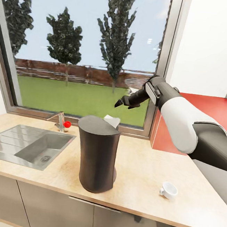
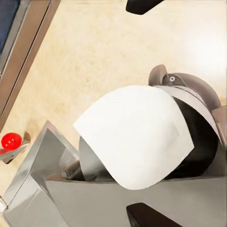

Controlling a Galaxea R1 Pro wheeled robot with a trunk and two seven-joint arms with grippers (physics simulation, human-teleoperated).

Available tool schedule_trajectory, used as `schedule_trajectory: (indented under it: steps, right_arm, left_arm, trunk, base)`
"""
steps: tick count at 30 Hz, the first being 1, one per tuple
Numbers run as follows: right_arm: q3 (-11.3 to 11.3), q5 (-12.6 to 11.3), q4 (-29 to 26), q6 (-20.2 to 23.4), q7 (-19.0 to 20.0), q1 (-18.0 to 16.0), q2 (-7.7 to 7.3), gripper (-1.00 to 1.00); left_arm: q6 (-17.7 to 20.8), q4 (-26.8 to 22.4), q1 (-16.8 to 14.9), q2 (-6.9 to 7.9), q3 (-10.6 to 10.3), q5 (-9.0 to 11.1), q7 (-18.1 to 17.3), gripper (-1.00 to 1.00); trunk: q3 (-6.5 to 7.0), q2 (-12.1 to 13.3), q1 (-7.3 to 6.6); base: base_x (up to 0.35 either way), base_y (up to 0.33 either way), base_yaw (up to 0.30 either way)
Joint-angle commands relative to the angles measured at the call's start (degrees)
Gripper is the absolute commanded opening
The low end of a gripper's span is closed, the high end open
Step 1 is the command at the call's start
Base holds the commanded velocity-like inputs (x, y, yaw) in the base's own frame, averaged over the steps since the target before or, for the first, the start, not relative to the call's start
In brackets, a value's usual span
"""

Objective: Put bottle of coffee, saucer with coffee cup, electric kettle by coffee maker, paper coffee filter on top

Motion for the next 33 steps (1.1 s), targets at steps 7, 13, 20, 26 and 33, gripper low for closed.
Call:
schedule_trajectory:
  steps: [7, 13, 20, 26, 33]
  right_arm:
    - [-0.10, 0.53, 0.02, 0.16, 0.46, 0.12, -1.21, 1.00]
    - [-0.09, 0.53, 0.03, 0.16, 0.40, 0.22, -2.92, 1.00]
    - [-0.09, 0.53, 0.03, 0.16, 0.38, 0.27, -4.31, 1.00]
    - [-0.09, 0.53, 0.14, 0.16, 0.39, 0.29, -4.29, 1.00]
    - [-0.09, 0.53, 0.20, 0.16, 0.41, 0.70, -4.20, 1.00]
  left_arm:
    - [-0.01, 0.07, -0.04, -0.01, 0.19, 0.41, 0.08, 1.00]
    - [0.06, 0.07, -0.05, -0.01, 0.20, 0.41, 0.08, 1.00]
    - [0.03, 0.07, -0.04, -0.01, 0.16, 0.41, 0.08, 1.00]
    - [0.01, 0.07, -0.04, -0.01, 0.16, 0.41, 0.08, 1.00]
    - [-0.05, 0.07, -0.04, -0.01, 0.19, 0.41, 0.08, 1.00]
  trunk:
    - [-0.02, -0.02, 0.05]
    - [-0.02, -0.02, 0.05]
    - [0.20, -0.02, 0.05]
    - [0.54, -0.02, 0.05]
    - [0.95, -0.02, 0.05]
  base:
    - [0.120, 0.002, 0.000]
    - [0.004, 0.000, 0.000]
    - [0.000, 0.000, -0.110]
    - [0.000, 0.000, -0.195]
    - [-0.050, 0.000, -0.197]
